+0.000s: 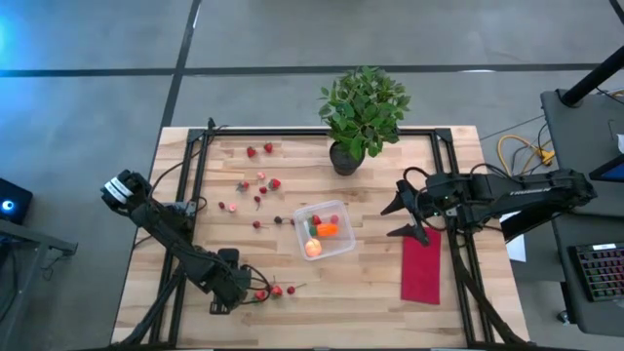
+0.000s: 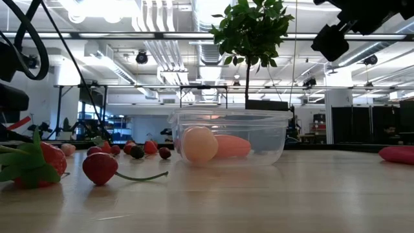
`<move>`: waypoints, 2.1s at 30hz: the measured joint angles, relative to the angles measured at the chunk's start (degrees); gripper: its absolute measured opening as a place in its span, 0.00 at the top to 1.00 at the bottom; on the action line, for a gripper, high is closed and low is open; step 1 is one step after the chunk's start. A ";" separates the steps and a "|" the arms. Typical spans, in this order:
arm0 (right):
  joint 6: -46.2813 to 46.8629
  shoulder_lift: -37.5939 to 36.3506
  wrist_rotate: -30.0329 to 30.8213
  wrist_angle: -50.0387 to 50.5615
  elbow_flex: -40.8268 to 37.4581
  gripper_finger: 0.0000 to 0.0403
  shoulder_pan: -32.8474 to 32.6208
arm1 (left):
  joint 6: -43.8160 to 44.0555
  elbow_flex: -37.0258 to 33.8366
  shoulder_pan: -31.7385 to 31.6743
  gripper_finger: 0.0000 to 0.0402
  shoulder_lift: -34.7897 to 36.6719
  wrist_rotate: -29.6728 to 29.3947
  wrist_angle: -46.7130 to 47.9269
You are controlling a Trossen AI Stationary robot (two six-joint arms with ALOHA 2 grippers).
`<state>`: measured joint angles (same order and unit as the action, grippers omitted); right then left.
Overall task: Pick and placing Produce into tupperware
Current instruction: Put the red cherry into the transparent bin
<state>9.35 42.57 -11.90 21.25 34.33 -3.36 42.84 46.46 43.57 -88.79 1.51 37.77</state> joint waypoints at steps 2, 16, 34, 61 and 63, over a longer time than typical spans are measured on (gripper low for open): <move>1.45 0.00 -0.02 -0.01 0.00 0.24 0.00 | -0.27 -0.02 0.00 0.41 0.00 -0.03 0.07; 10.36 0.00 -0.03 -0.08 0.00 0.24 0.00 | -1.35 -0.66 -0.07 0.48 0.13 -0.54 0.04; 10.18 0.00 -0.03 -0.12 -0.04 0.24 0.00 | -1.22 0.84 -0.07 0.77 0.29 -0.16 1.71; 10.18 0.00 -0.02 -0.54 -0.04 0.22 0.00 | -32.80 19.18 -38.75 0.71 -0.16 -4.83 -7.07; 10.18 0.00 -0.04 -0.53 -0.04 0.23 0.00 | -32.82 21.12 -38.68 0.68 -3.12 -4.38 -7.08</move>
<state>19.53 42.57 -11.94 20.72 34.28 -3.35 10.03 67.57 4.89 -91.91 -2.88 30.69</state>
